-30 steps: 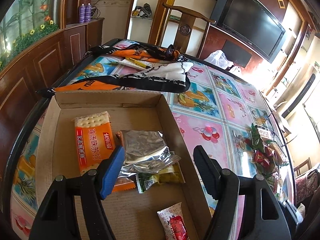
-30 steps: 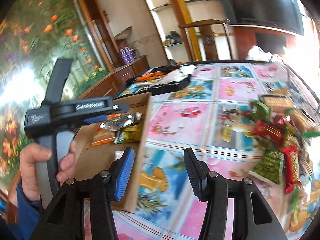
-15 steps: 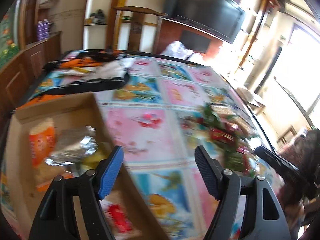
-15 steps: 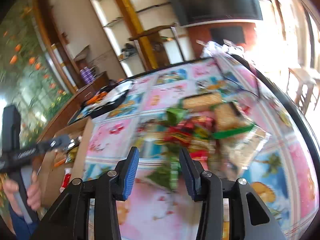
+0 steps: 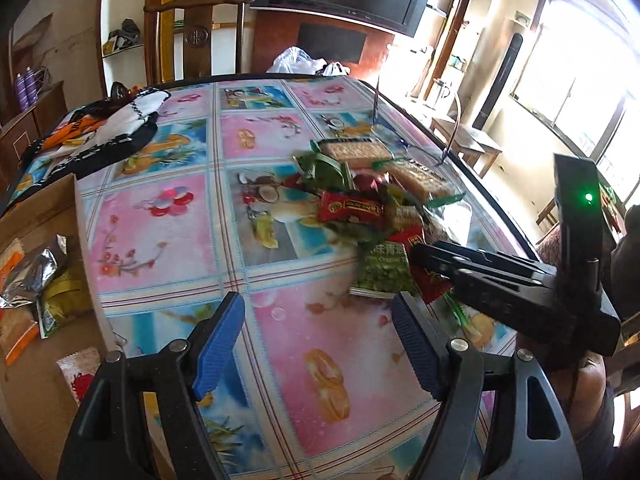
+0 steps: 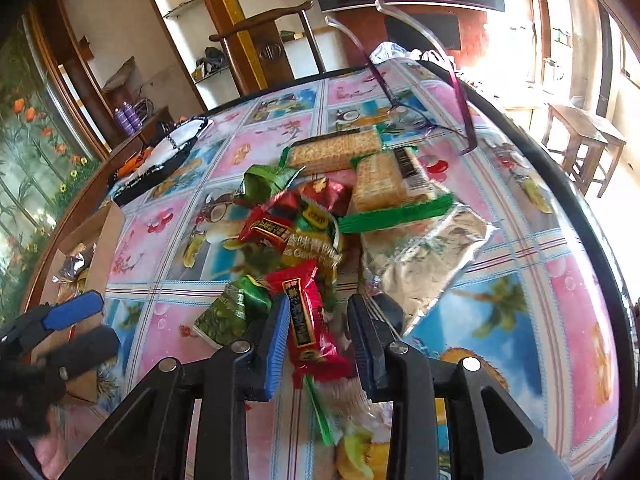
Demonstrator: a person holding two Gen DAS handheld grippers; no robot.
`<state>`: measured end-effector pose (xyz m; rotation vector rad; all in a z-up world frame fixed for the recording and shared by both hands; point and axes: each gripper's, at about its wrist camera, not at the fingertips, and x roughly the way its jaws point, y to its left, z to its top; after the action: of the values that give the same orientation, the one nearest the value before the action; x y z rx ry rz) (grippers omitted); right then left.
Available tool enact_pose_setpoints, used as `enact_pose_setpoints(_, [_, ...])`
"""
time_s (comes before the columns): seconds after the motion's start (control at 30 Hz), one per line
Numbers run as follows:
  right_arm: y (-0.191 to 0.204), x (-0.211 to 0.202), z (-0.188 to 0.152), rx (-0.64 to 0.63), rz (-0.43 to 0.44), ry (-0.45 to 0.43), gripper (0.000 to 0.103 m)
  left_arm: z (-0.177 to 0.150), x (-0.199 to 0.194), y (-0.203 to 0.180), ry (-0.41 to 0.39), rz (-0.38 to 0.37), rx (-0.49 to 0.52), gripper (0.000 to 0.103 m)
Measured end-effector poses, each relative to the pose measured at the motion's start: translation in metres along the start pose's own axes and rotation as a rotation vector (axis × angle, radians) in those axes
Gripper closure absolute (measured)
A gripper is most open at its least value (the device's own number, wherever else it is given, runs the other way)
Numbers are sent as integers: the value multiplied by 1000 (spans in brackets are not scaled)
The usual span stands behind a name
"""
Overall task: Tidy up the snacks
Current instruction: 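Move both grippers back to the snack pile on the table, then grasp the green pea packet with the left gripper while the right grasps a red candy packet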
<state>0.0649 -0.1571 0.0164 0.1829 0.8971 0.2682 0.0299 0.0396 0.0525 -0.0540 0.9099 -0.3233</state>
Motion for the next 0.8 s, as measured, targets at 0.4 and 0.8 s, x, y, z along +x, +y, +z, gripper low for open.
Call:
enact_pose_setpoints(0.4, [14, 4, -8, -48, 95, 36, 86, 0, 12, -1, 17, 6, 14, 26])
enact_pose_setpoints(0.8, [-11, -17, 1, 117, 111, -44, 86, 12, 60, -41, 62, 113, 86, 16])
